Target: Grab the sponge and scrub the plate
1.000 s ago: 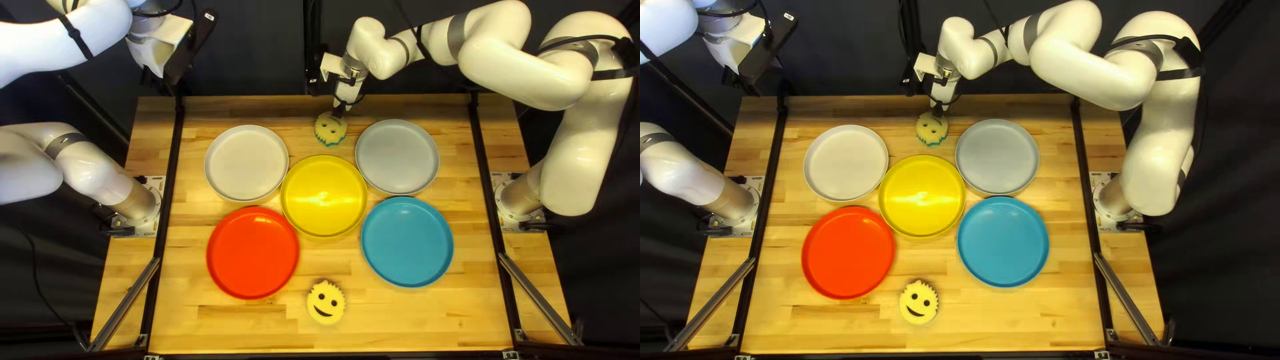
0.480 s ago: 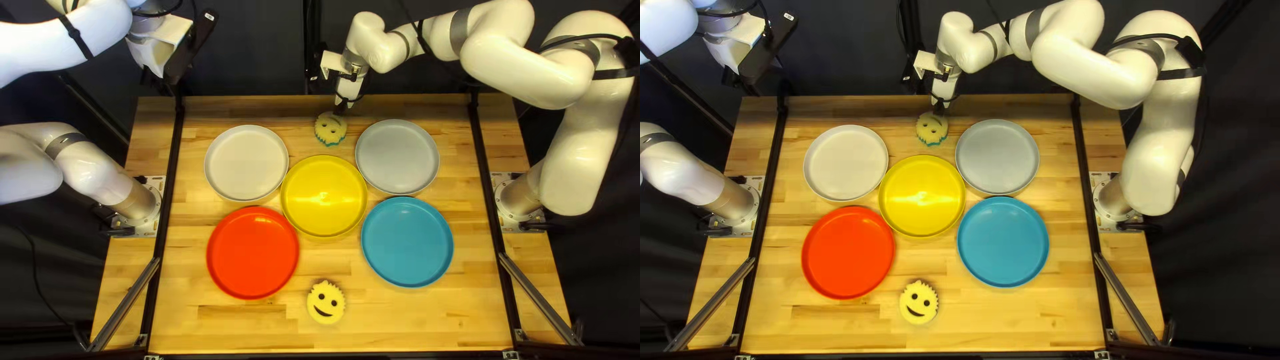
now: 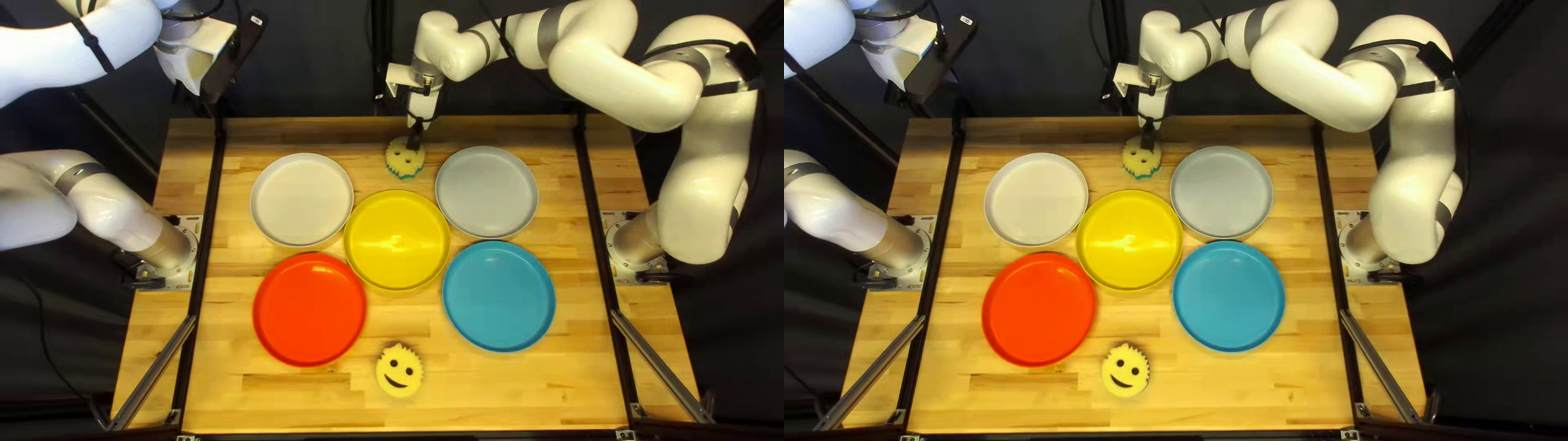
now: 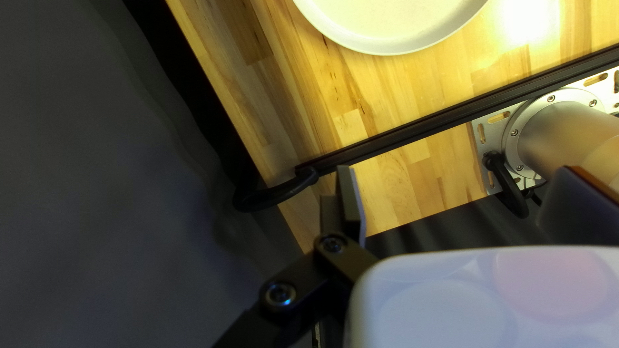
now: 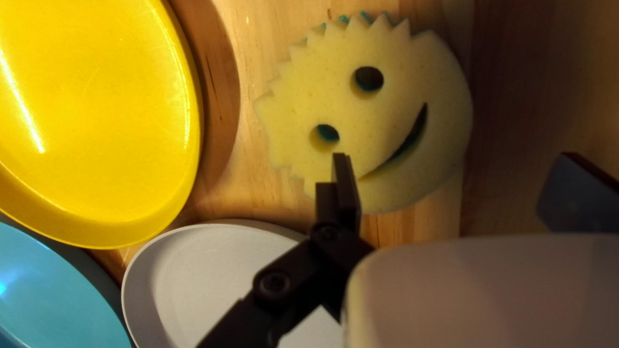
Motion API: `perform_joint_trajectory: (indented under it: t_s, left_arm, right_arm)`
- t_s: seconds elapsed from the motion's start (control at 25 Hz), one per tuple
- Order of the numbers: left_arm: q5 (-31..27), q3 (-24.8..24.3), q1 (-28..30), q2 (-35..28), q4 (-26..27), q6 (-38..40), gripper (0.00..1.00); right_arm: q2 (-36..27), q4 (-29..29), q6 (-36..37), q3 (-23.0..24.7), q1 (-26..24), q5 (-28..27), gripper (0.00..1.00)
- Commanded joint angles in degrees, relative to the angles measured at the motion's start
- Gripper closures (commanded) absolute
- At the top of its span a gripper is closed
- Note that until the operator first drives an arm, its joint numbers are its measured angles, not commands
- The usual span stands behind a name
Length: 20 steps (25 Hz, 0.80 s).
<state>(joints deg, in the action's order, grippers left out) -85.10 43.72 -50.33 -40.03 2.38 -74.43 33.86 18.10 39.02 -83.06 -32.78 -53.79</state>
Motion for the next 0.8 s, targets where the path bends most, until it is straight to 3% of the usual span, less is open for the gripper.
perform_joint_trajectory:
  t_s: [0.04,0.08,0.8]
  left_arm:
    - [0.0,0.0,0.0,0.0,0.0,0.0,0.00]
    - [0.0,0.0,0.0,0.0,0.0,0.0,0.00]
    - [0.0,0.0,0.0,0.0,0.0,0.0,0.00]
  right_arm:
    - [0.3,0.1,0.0,-0.4,0.0,-0.1,0.94]
    - [0.3,0.0,-0.1,-0.4,0.1,0.0,1.00]
    - [0.1,-1.2,0.1,0.4,1.0,1.1,1.00]
